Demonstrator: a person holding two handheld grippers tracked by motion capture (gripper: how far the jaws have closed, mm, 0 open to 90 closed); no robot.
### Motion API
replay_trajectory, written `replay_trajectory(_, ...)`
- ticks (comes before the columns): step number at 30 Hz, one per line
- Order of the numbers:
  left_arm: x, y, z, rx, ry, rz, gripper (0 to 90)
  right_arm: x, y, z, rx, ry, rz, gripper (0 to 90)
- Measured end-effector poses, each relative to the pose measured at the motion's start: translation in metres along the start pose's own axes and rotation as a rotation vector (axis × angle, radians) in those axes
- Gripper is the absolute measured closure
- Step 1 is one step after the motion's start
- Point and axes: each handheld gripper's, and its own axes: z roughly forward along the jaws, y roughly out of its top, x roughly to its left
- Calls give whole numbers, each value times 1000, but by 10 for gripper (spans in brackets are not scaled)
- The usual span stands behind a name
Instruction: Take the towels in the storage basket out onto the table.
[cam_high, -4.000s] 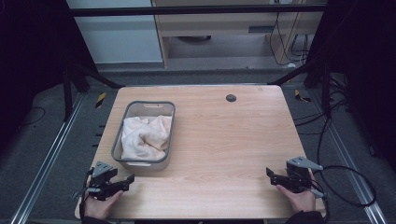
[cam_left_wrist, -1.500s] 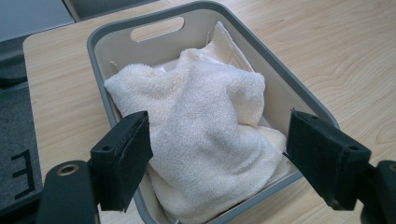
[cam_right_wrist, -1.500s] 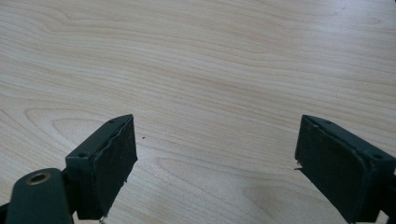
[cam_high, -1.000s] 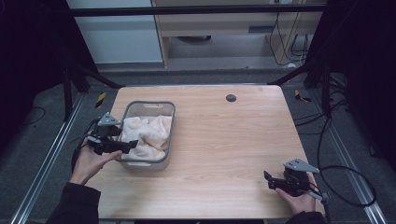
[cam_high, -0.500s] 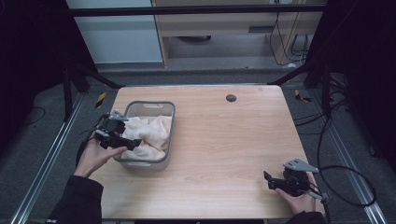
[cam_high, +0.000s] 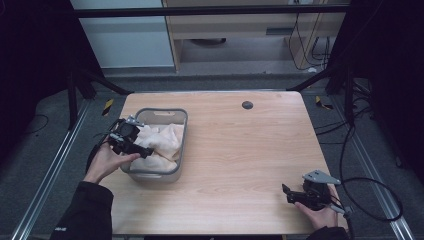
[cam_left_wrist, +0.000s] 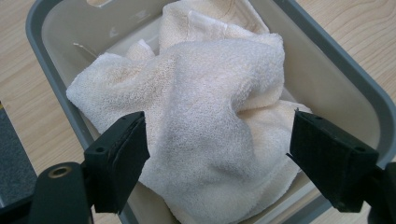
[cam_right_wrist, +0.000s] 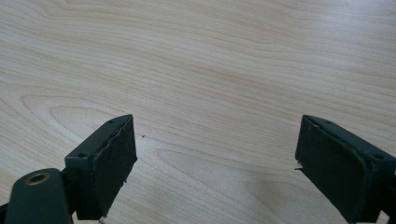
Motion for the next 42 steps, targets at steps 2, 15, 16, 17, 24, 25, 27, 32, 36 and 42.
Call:
replay_trajectory(2,0,1,3,13,-3,4,196,0,0,0,2,2,1,123)
replay_trajectory(15,4,3,21,81,-3,24,268,1,-1,1,14,5,-4,122)
replay_trajectory(16,3,3,22,82,-2,20,278,1,-1,1,15,6,-8,121)
replay_trajectory(17,4,3,23,86,-1,19,290,1,-1,2,15,8,-10,121)
replay_trajectory(24,5,2,32,97,7,27,353,2,-1,3,27,15,-14,119)
replay_trajectory(25,5,2,32,102,8,28,364,2,-1,4,29,15,-16,119)
replay_trajectory(27,5,2,33,104,7,25,388,2,-1,4,29,15,-21,118)
replay_trajectory(32,6,2,34,127,2,17,466,2,-1,5,35,18,-23,116)
replay_trajectory(36,7,3,35,149,0,9,507,3,-1,5,42,24,-31,115)
replay_trajectory(42,6,5,36,179,7,10,582,4,-1,5,43,22,-36,115)
